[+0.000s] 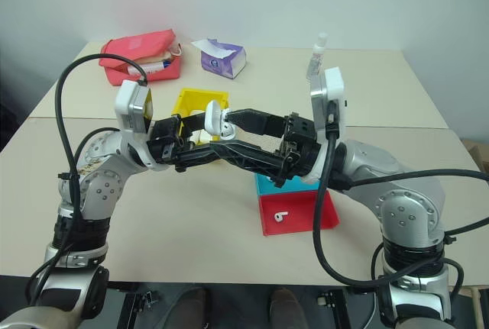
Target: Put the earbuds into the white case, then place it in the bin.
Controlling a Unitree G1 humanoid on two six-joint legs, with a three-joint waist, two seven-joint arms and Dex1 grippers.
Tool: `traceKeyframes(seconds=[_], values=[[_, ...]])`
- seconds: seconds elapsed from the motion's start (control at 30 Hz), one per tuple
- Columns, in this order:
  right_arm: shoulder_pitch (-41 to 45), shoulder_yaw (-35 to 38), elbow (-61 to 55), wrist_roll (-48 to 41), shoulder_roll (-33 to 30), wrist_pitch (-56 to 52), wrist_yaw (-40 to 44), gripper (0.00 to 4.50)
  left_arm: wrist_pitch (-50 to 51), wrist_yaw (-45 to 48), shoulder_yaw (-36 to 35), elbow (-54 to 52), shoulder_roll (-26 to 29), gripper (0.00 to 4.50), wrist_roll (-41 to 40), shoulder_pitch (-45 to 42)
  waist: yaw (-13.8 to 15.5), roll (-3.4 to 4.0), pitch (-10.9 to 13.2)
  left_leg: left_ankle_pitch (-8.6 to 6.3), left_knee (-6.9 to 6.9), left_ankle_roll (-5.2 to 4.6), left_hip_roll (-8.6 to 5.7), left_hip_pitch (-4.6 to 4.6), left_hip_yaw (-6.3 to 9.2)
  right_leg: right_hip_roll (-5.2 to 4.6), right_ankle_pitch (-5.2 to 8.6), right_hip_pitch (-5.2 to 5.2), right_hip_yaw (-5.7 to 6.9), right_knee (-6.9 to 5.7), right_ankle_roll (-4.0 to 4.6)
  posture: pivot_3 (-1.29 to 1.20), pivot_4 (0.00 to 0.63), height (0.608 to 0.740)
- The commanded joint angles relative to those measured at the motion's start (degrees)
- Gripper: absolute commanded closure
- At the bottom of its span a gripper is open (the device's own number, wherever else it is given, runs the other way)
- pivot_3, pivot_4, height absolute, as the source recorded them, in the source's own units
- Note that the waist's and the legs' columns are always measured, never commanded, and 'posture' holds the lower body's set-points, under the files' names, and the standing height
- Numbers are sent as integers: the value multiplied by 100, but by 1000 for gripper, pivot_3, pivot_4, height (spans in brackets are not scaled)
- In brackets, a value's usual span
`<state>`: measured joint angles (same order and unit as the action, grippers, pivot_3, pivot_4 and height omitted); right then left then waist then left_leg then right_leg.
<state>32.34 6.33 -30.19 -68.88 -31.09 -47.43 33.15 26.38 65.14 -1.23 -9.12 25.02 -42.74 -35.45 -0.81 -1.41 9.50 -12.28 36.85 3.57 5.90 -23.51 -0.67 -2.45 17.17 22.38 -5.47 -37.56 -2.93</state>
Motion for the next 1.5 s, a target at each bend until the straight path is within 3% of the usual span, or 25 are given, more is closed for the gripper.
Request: traceKeyframes(seconds=[0.03,0.27,0.3,0.53,0.77,0.97,1.13,1.33,1.5], values=[[46,258,-44,-228,-42,111,-33,1851,-123,81,59,-122,-27,1724,25,-125,0,0,0,0,0,0,0,0,0,0,0,0,0,0,0,0,150,740],[371,299,73,-172,-267,67,12,4404,-240,154,279,159,-219,1724,255,-142,3,0,0,0,0,0,0,0,0,0,0,0,0,0,0,0,150,740],[442,282,84,-164,-322,55,61,4487,-278,171,309,215,-239,1724,303,-133,3,0,0,0,0,0,0,0,0,0,0,0,0,0,0,0,150,740],[1436,-273,353,507,-1038,-302,427,4487,-539,181,566,504,-302,1724,780,-255,1,0,0,0,1,-1,-1,0,-2,0,0,2,-1,-2,0,0,150,740],[3017,-1826,819,2047,-1603,-621,1396,4487,-881,120,835,822,-467,1724,1307,-451,3,2,0,-3,0,-5,0,-12,-2,0,1,17,-2,2,2,0,150,740],[3157,-2649,981,3212,-1850,-331,2118,4487,-1049,-89,713,808,-635,1724,1361,-442,29,2,0,-3,2,-5,-1,-45,-2,0,1,51,-2,-2,2,0,150,740],[2786,-2191,1147,3398,-2055,-248,2334,4487,-1036,-380,429,513,-616,1724,1190,-242,79,8,-3,-2,14,-6,-1,-72,-3,-1,0,77,-2,-9,3,0,150,740],[2329,-615,1152,2660,-1685,-203,2082,4487,-941,-1168,108,-111,-626,1724,1170,165,99,7,-3,-2,13,-6,-1,-70,-3,-2,0,77,-3,-13,3,0,150,740],[1369,420,797,2498,-1324,7,1428,4487,-1120,-3263,-20,-156,-1014,1724,2448,372,176,5,-6,-2,15,-6,-1,-63,-2,-2,-1,66,-2,-14,3,0,150,740]])
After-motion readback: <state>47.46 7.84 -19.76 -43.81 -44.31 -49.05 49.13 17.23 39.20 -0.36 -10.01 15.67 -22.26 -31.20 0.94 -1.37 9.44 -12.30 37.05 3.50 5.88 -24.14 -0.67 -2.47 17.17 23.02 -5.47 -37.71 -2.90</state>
